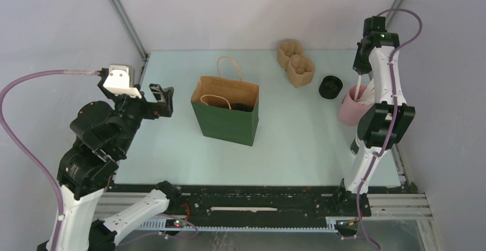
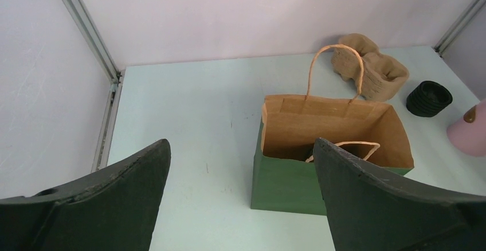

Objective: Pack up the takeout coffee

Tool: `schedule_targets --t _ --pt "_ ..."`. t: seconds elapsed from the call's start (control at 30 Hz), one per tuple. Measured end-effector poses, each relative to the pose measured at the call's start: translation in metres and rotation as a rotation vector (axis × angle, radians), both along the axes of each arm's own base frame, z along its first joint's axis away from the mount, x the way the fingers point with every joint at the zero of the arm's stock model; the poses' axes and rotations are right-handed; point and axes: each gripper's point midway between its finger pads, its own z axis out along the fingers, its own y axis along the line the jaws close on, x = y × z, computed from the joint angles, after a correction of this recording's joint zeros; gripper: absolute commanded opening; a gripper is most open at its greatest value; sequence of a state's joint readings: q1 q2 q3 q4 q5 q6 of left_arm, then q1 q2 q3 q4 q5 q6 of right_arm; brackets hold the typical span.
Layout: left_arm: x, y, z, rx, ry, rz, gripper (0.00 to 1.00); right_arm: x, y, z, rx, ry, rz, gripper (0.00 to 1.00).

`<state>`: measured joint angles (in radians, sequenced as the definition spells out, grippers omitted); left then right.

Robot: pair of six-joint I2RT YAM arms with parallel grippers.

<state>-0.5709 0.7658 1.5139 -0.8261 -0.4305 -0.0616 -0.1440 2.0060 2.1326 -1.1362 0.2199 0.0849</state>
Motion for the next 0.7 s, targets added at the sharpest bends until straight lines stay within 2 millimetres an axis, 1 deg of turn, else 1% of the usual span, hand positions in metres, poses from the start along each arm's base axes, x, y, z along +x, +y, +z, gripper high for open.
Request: schedule_targets --t 0.07,0.13,0.17,0.2,0.23,0.3,0.33,0.37,0.47,0.5,0.67,0.7 --pt "0.0 -0.001 0.0 -0.003 0.0 -0.009 0.99 -0.006 0.005 0.012 -0.021 -0.017 0.005 0.0" --pt "-0.001 -0.003 0.0 -0.004 0.0 -0.019 0.99 -0.014 0.013 0.029 -0.035 -0.051 0.013 0.0" --pt "-0.001 -0.004 0.0 -0.004 0.0 -0.023 0.99 -0.018 0.017 0.042 -0.04 -0.079 0.018 0.0" --pt "-0.001 -0.004 0.0 -0.005 0.0 -0.026 0.99 -0.022 0.023 0.056 -0.043 -0.113 0.025 0.0" --pt "-0.002 -0.006 0.0 -0.006 0.0 -0.034 0.99 -0.035 0.034 0.09 -0.047 -0.2 0.04 0.0" --pt "-0.002 -0.007 0.0 -0.013 0.002 -0.041 0.98 -0.045 0.054 0.118 -0.015 -0.287 0.08 0.0" --pt "-0.002 -0.007 0.0 -0.018 0.002 -0.041 0.99 -0.05 0.064 0.129 0.006 -0.325 0.101 0.0" --pt "-0.002 -0.008 0.0 -0.023 0.003 -0.041 0.98 -0.055 0.076 0.141 0.036 -0.367 0.129 0.0" --pt "-0.002 -0.008 0.0 -0.039 0.006 -0.039 0.99 -0.071 0.122 0.175 0.145 -0.495 0.247 0.0" --pt "-0.002 -0.008 0.0 -0.044 0.006 -0.039 0.98 -0.076 0.143 0.187 0.195 -0.543 0.3 0.0" --pt "-0.004 -0.008 0.001 -0.065 0.004 -0.037 0.98 -0.103 0.219 0.232 0.436 -0.717 0.494 0.0" --pt "-0.004 -0.008 0.002 -0.07 0.004 -0.037 0.98 -0.107 0.228 0.238 0.477 -0.737 0.514 0.0"
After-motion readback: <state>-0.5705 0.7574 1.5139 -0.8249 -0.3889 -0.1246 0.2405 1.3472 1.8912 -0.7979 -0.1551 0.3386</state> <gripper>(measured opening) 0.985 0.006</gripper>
